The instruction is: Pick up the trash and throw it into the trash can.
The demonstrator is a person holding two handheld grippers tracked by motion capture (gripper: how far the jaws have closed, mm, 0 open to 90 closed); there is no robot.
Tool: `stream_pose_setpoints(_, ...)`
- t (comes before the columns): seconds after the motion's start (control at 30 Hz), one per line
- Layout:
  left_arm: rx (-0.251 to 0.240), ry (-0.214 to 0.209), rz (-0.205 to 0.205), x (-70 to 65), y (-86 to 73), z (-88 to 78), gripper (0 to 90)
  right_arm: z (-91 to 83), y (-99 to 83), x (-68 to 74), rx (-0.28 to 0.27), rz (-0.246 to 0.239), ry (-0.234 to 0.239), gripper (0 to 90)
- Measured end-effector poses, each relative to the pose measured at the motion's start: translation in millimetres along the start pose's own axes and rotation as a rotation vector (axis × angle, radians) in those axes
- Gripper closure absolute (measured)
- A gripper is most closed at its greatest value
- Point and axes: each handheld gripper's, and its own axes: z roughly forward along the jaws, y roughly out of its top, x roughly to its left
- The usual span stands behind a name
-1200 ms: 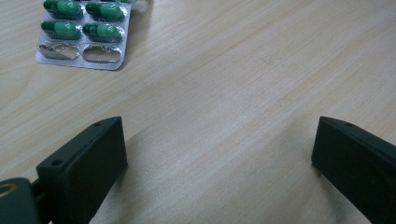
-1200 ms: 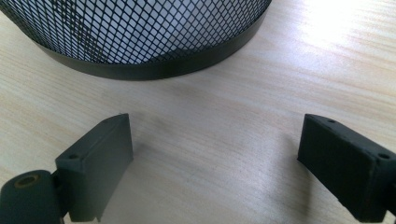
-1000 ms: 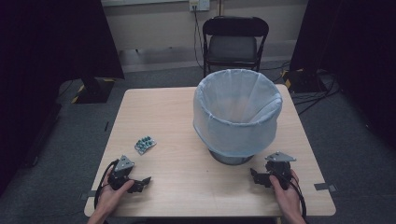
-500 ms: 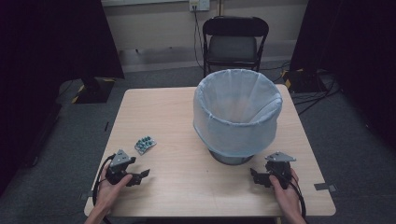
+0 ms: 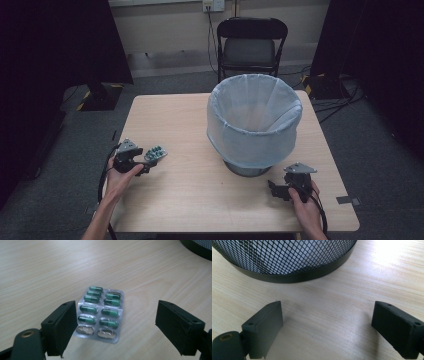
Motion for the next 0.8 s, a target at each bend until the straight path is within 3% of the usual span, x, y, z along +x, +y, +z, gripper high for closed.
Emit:
stream_pose_setpoints(0.27,0.05,0.004,0.001,15.5,7.8,28.6,17.8,0.0,0.0,0.0,0.0,0.0,0.0,9.2)
stream_pose_setpoints(0.33,0.047,-0.018,-0.041,19.7,4.4,35.4,17.8,0.0,0.0,0.0,0.0,0.0,0.0,9.2)
stream_pose_setpoints(0.4,0.067,-0.016,-0.043,20.9,2.0,39.3,17.8,0.0,0.0,0.1,0.0,0.0,0.0,9.2)
stream_pose_setpoints(0.63,0.105,0.015,0.029,17.6,0.8,42.1,22.4,0.1,0.0,0.0,-0.001,-0.001,0.001,9.2)
stream_pose_setpoints(0.77,0.096,0.005,0.044,18.8,0.9,40.7,27.5,0.0,0.0,0.0,0.0,0.0,0.0,9.2)
stream_pose_setpoints(0.8,0.093,0.003,0.048,19.3,0.9,40.5,33.1,0.0,0.0,0.0,0.0,0.0,0.0,9.2)
